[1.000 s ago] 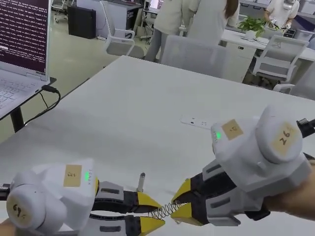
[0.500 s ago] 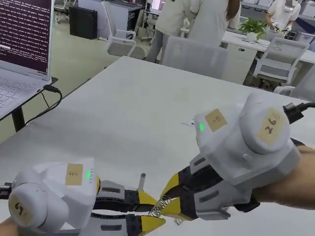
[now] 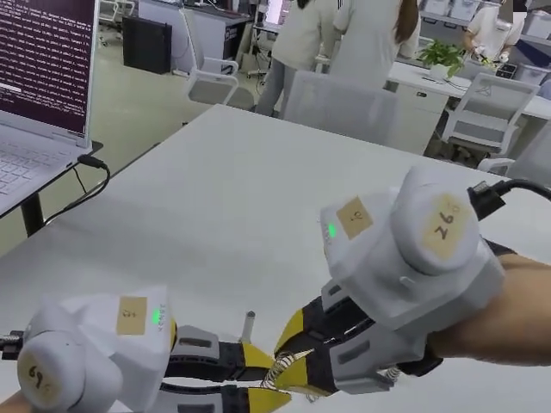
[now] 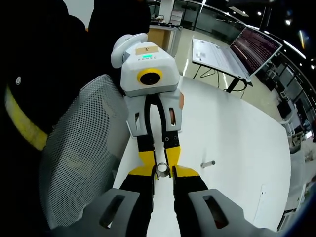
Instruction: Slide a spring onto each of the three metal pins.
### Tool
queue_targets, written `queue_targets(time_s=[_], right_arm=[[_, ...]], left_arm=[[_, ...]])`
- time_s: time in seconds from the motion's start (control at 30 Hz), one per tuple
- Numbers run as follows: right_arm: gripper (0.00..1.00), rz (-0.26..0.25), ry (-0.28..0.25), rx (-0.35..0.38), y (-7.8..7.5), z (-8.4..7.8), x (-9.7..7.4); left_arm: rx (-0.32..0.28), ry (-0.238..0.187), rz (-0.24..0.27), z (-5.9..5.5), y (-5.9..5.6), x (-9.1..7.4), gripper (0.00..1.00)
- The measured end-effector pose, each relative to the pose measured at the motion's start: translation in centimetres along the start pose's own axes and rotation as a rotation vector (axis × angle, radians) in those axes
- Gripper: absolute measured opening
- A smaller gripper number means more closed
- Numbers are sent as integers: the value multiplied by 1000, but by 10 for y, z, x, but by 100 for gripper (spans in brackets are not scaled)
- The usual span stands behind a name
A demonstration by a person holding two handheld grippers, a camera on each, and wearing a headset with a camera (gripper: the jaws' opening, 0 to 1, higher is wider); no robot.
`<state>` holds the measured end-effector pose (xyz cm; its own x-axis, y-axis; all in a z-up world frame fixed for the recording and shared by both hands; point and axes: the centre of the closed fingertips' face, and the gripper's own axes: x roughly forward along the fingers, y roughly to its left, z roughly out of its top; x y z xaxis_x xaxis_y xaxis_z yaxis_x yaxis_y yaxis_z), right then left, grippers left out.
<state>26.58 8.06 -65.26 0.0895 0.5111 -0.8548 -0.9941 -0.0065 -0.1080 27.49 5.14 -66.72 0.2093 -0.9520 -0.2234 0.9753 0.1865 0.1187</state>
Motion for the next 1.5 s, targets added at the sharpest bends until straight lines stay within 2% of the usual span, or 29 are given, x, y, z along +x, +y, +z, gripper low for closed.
queue_targets(time_s=[0.43,0.93,1.5], right_arm=[[9,46,59,-37,-1,-1,8],[9,78,109,-57,0,-3,9],[8,104,156,-37,-1,-7,14]], left_arm=[[-52,-5,6,0,3,-2,2],[-68,6,5,-1,3,-1,2],[-68,25,1,-5,3,2,3]])
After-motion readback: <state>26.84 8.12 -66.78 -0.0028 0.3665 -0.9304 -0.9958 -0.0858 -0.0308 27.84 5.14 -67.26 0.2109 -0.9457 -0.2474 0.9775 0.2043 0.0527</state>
